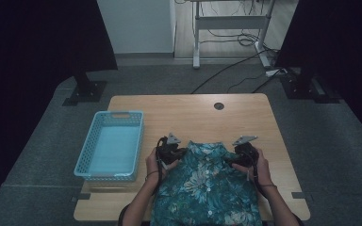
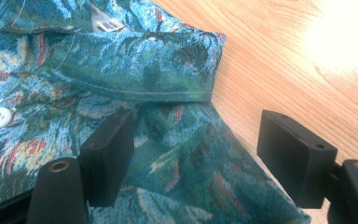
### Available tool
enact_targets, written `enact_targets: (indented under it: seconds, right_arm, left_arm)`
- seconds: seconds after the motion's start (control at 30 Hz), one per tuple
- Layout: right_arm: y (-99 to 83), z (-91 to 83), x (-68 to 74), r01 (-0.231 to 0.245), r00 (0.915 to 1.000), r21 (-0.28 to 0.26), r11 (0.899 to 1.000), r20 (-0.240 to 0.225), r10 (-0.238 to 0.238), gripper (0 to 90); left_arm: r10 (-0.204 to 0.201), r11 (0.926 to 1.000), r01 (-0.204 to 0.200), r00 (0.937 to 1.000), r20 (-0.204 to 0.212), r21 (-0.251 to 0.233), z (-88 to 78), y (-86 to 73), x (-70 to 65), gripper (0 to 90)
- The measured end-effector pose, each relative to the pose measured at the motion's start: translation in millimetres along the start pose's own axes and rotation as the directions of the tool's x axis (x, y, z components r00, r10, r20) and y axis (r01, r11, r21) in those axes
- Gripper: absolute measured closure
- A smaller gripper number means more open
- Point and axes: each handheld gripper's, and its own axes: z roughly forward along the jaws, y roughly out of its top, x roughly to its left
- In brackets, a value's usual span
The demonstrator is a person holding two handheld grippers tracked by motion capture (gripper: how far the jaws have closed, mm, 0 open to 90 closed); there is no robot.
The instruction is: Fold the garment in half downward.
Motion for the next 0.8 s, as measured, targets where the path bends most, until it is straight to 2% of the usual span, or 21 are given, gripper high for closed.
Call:
enact_targets:
  seconds: [0.27,0.5,0.8]
  right_arm:
    - [2.6,6.9,-3.6,0.005,0.9999,0.027,1.000,-0.014,-0.005,27.0]
    - [6.3,9.7,-2.2,0.010,0.9997,0.029,1.000,-0.022,-0.010,27.0]
    - [11.0,15.7,-1.0,0.024,0.9997,0.055,0.998,-0.009,-0.024,26.9]
  left_arm:
    - [-0.007,1.0000,0.007,1.0000,0.000,0.000,0.2,0.1,0.7,86.9]
    - [-0.007,1.0000,0.007,1.0000,-0.002,0.001,-0.6,1.7,0.0,86.9]
    - [-0.011,0.9999,0.011,0.9999,-0.003,0.008,1.4,-0.1,0.4,86.8]
